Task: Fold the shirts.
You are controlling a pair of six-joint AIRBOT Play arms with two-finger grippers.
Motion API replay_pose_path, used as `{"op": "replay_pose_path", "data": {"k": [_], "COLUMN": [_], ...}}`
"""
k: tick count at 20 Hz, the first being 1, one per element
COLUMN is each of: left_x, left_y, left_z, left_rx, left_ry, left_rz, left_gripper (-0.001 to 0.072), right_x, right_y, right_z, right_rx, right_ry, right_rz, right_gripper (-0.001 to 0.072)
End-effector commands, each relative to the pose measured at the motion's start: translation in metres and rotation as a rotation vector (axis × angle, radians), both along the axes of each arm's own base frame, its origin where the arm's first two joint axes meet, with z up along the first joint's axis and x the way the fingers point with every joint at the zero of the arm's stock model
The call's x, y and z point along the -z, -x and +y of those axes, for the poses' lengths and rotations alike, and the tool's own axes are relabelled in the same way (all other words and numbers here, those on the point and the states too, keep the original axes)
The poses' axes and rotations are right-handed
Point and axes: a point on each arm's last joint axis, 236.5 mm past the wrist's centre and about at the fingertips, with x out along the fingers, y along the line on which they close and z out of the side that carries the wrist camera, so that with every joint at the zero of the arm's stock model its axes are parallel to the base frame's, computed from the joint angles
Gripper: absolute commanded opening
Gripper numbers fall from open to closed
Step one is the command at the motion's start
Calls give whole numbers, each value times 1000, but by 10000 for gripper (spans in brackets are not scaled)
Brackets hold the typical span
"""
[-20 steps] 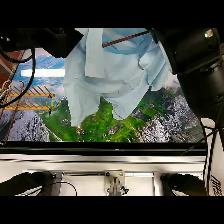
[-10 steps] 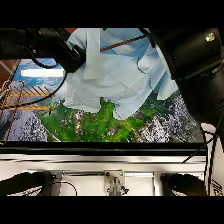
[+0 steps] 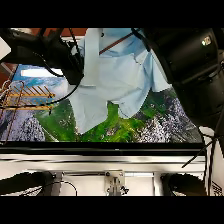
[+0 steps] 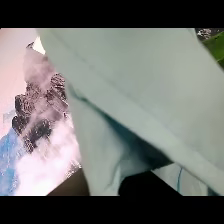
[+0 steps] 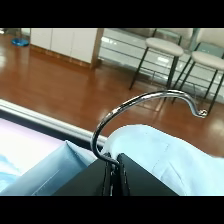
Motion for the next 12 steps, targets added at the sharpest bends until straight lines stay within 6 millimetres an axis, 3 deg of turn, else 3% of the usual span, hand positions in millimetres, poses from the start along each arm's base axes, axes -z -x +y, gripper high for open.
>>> {"op": "replay_pose_path", "data": {"k": [1, 2, 4, 7, 8, 9, 12], "left_x": [-16, -18, -23, -31, -31, -30, -25], "left_y": [-10, -12, -10, -6, -5, -5, -2], "left_z": [0, 4, 6, 9, 9, 9, 11], "left_rx": [-2, -12, -15, -17, -22, -26, -24], "left_ry": [11, 4, 6, 15, 21, 23, 9], "left_rz": [-86, -97, -109, -121, -116, -110, -86], "left_gripper": [58, 57, 56, 56, 55, 55, 54], "right_x": [16, 23, 30, 23, 19, 15, 2], "right_y": [0, 1, 8, 27, 37, 45, 72], "right_z": [-11, -20, -38, -76, -90, -106, -171], "right_rx": [46, 74, 113, 175, 192, 216, 329], "right_ry": [23, 57, 132, 122, 104, 88, 54], "right_rz": [67, 96, 137, 186, 203, 216, 249], "right_gripper": [400, 519, 519, 520, 564, 665, 669]}}
